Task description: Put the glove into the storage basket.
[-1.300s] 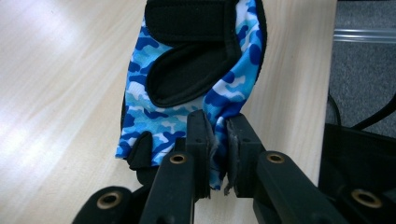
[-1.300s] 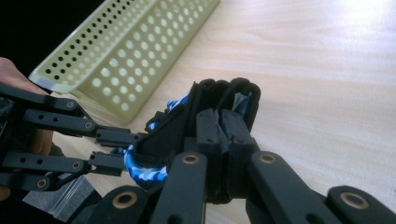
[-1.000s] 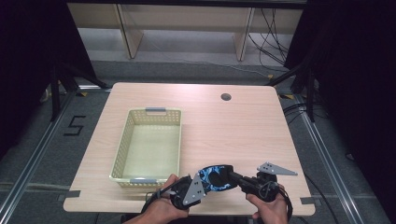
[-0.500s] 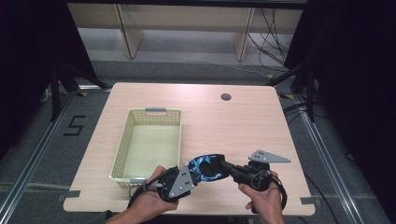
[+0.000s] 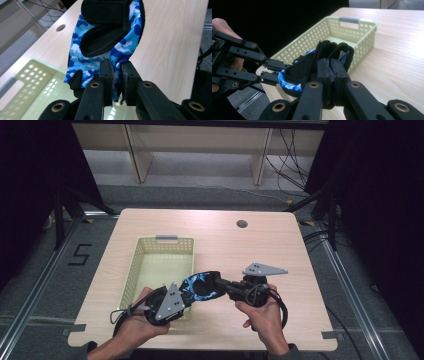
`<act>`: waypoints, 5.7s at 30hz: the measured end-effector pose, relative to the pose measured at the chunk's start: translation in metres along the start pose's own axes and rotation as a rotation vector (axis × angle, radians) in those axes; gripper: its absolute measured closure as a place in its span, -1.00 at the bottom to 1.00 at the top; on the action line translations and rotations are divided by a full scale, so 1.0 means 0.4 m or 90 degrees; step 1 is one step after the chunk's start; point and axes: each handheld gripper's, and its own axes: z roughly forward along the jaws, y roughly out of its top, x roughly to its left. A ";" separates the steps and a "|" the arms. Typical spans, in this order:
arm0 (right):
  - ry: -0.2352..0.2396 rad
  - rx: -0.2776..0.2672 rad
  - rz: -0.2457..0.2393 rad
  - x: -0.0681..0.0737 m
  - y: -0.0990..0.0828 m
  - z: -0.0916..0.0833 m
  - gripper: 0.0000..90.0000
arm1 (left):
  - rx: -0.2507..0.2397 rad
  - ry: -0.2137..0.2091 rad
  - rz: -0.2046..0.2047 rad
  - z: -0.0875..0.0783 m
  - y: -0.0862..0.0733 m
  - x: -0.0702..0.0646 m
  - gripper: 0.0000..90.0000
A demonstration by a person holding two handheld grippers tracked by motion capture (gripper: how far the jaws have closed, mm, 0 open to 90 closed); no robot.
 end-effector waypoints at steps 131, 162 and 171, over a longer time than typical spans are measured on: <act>-0.071 0.079 -0.029 -0.032 -0.027 0.108 -0.16 | -0.006 -0.044 -0.235 -0.095 -0.174 0.089 -0.51; -0.068 0.057 -0.001 -0.073 -0.138 0.008 -0.47 | -0.028 -0.127 -0.236 -0.009 -0.178 -0.015 -0.60; -0.053 0.042 0.016 -0.071 -0.163 -0.011 -0.52 | -0.035 -0.133 -0.235 -0.004 -0.184 -0.033 -0.61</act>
